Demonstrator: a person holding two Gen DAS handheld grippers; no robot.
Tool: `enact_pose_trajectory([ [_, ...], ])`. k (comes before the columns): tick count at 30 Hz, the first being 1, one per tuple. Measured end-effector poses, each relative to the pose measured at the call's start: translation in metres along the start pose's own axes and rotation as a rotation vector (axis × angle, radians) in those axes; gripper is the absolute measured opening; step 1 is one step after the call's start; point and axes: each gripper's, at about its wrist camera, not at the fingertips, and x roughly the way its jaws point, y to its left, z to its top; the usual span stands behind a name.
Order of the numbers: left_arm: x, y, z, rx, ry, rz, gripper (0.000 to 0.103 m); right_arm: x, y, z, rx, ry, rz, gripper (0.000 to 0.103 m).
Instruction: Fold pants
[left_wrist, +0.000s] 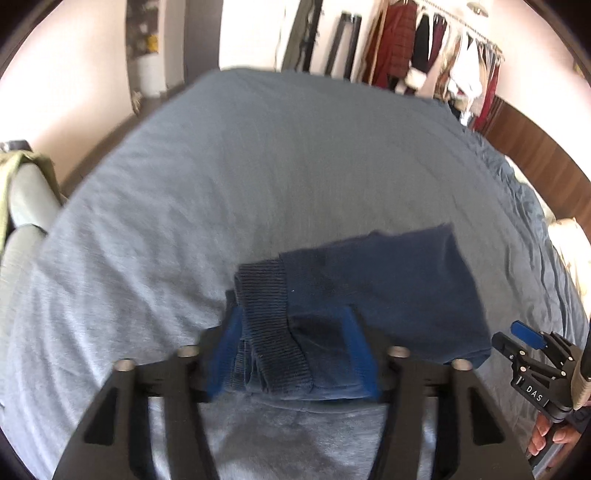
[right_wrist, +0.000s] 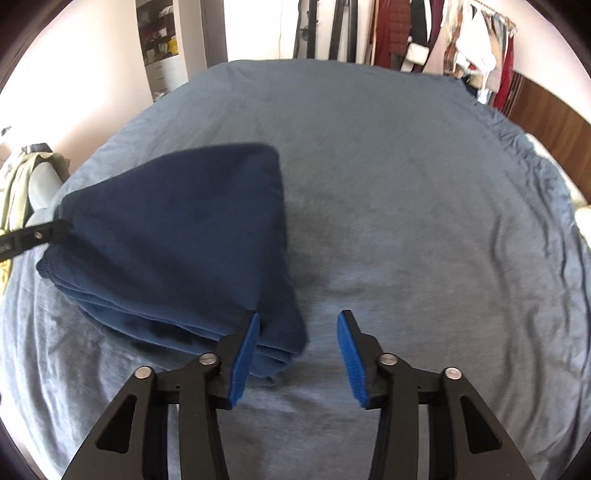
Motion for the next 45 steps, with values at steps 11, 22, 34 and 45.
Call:
enact_pose_trajectory([
  [11, -0.089, -0.076, -0.039, -0.012, -0.179, 0.077, 0.087, -0.077, -0.048, 0.000, -0.078, -0.232, 0.112, 0.071],
  [22, -0.078, -0.166, -0.103, -0.024, -0.175, 0.061, 0.097, -0.101, -0.119, -0.033, -0.028, -0.250, 0.209, 0.081],
  [34, -0.047, -0.206, -0.164, -0.013, -0.255, 0.052, 0.097, -0.074, -0.155, -0.098, -0.034, -0.365, 0.159, 0.081],
  [45, -0.096, -0.246, -0.211, 0.067, -0.326, 0.114, 0.102, -0.102, -0.169, -0.148, -0.010, -0.442, 0.178, 0.081],
])
